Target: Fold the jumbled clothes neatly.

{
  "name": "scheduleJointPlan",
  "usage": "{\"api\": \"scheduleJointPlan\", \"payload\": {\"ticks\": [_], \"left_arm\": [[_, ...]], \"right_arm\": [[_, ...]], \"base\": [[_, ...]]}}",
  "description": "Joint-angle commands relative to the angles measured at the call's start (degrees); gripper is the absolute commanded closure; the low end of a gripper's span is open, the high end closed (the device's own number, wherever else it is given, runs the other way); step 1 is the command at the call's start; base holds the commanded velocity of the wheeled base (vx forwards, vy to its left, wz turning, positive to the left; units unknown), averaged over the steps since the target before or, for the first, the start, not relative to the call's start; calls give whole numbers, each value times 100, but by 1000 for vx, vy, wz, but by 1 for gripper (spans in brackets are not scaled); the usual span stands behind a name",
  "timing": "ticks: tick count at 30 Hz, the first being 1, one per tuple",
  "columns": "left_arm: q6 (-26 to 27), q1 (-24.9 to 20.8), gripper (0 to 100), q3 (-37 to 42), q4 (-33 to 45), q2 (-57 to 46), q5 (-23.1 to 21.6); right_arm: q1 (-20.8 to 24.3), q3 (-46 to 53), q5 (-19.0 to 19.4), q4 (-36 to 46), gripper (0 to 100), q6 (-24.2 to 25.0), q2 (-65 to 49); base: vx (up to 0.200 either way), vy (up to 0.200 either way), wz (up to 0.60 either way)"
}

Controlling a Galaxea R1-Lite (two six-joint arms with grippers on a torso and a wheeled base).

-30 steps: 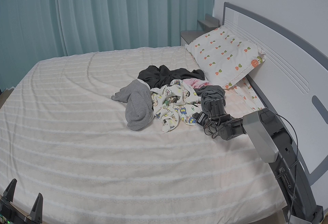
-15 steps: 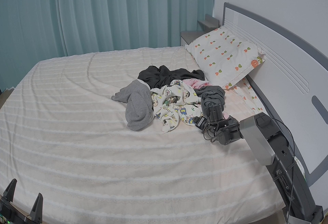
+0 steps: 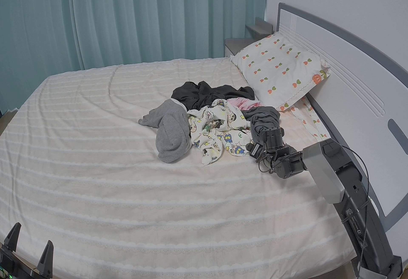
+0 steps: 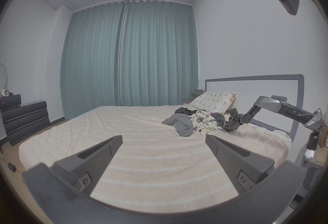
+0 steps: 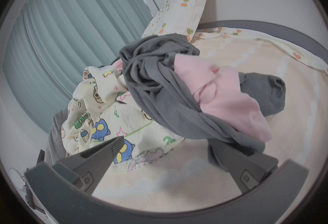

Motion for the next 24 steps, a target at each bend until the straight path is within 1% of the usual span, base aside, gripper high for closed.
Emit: {"api": "scheduleJointPlan", "payload": {"ticks": [1,8,14,15,19,24], "left_arm": [[0,0,0,92,-2,-93,1],[0,0,0,92,-2,-93,1],[0,0,0,92,-2,-93,1],[0,9,0,92,-2,-93,1],[0,0,0,92,-2,-93,1],[0,9,0,92,-2,-93,1]], "right_arm": [[57,-6,-32,-73,0,-52,-49],[48,-6,-111,-64,0,10,179],[180,-6,-138,-64,0,19,294],[188,-6,-146,-64,100,19,294],[241,-6,-190,15,100,-52,232],[241,-6,-225,23,100,-254,197]], "base": [[0,0,0],[0,0,0],[0,0,0],[0,0,0],[0,0,0],[0,0,0]]}}
